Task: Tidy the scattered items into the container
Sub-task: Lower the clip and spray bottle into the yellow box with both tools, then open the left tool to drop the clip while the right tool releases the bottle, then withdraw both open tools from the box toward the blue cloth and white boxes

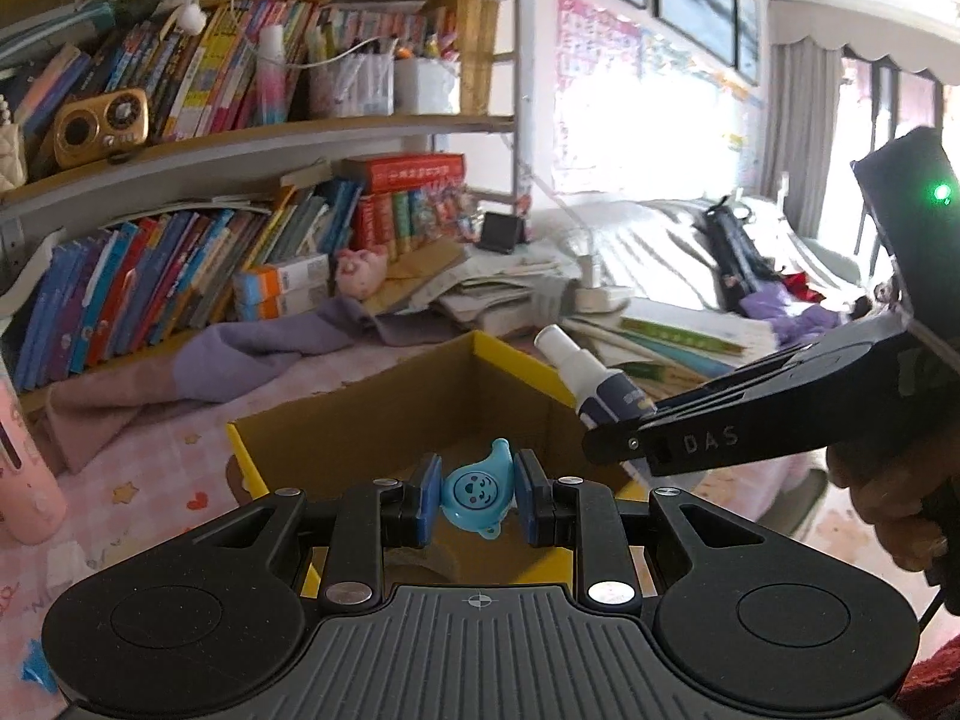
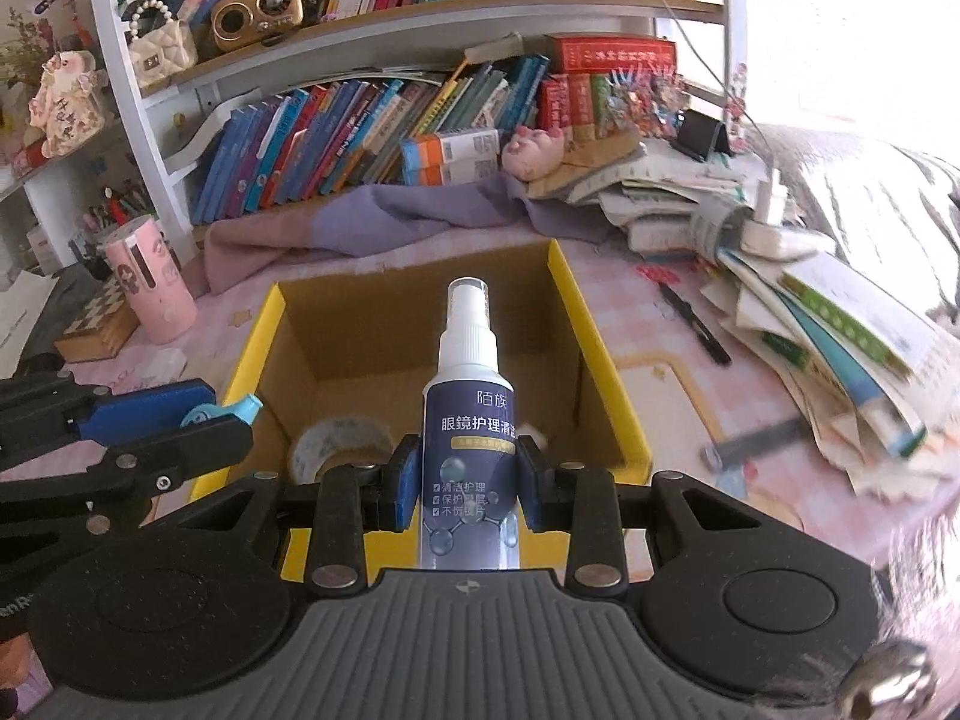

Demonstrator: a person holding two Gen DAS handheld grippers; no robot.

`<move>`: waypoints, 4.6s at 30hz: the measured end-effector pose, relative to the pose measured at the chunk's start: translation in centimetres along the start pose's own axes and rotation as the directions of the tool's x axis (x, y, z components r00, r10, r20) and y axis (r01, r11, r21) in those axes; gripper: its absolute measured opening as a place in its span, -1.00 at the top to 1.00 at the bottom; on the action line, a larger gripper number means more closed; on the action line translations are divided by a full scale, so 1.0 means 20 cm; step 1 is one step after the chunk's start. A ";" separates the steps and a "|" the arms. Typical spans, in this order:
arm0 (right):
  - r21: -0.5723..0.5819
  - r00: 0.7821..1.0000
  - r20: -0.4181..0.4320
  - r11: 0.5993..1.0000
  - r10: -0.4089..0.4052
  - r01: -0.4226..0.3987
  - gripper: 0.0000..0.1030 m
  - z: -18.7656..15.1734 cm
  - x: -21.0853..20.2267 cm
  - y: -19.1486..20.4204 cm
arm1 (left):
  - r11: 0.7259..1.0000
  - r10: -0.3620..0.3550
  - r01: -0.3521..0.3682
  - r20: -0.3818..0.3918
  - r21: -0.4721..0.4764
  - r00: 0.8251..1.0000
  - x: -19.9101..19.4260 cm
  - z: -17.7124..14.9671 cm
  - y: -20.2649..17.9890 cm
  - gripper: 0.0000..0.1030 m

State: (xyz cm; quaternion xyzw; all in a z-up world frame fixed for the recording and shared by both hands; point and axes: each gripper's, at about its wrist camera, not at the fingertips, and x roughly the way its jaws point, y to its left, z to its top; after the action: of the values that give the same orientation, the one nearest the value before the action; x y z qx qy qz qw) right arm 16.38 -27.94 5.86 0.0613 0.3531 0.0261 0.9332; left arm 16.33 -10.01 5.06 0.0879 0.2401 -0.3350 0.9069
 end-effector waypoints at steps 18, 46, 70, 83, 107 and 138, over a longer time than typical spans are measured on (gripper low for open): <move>-0.151 0.965 -0.219 0.972 0.144 -0.179 0.41 0.19 0.60 -0.07 | 0.987 0.151 -0.159 -0.193 -0.026 0.970 0.44 -0.03 0.03 0.52; -0.190 0.905 -0.371 0.936 0.210 -0.295 0.40 0.18 0.78 -0.07 | 0.965 0.240 -0.259 -0.272 -0.035 0.932 0.53 -0.08 0.01 0.43; -0.150 0.970 -0.169 0.968 0.177 -0.203 0.08 0.17 0.51 -0.04 | 0.954 0.276 -0.286 -0.110 -0.090 0.955 0.20 -0.05 0.00 -0.63; -0.096 0.995 -0.040 0.991 0.093 -0.097 0.07 0.05 0.27 0.09 | 0.960 0.262 -0.264 -0.036 -0.096 0.964 -0.06 -0.13 0.07 -0.74; -0.039 0.998 0.019 0.997 -0.059 0.060 0.08 -0.41 -0.10 0.52 | 0.968 0.200 -0.206 -0.055 -0.141 0.978 -0.53 -0.48 0.19 -0.76; -0.134 0.997 -0.052 0.989 0.056 -0.063 0.10 -0.61 -0.12 0.99 | 0.930 0.303 -0.317 -0.101 -0.184 0.948 -0.85 -0.69 0.36 -0.76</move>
State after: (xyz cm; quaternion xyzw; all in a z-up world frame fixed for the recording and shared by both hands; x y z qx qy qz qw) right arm 6.36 -7.45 0.89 0.0074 0.3709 0.0792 0.9253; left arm 4.61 9.52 1.48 0.0461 0.2874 -0.1586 0.9435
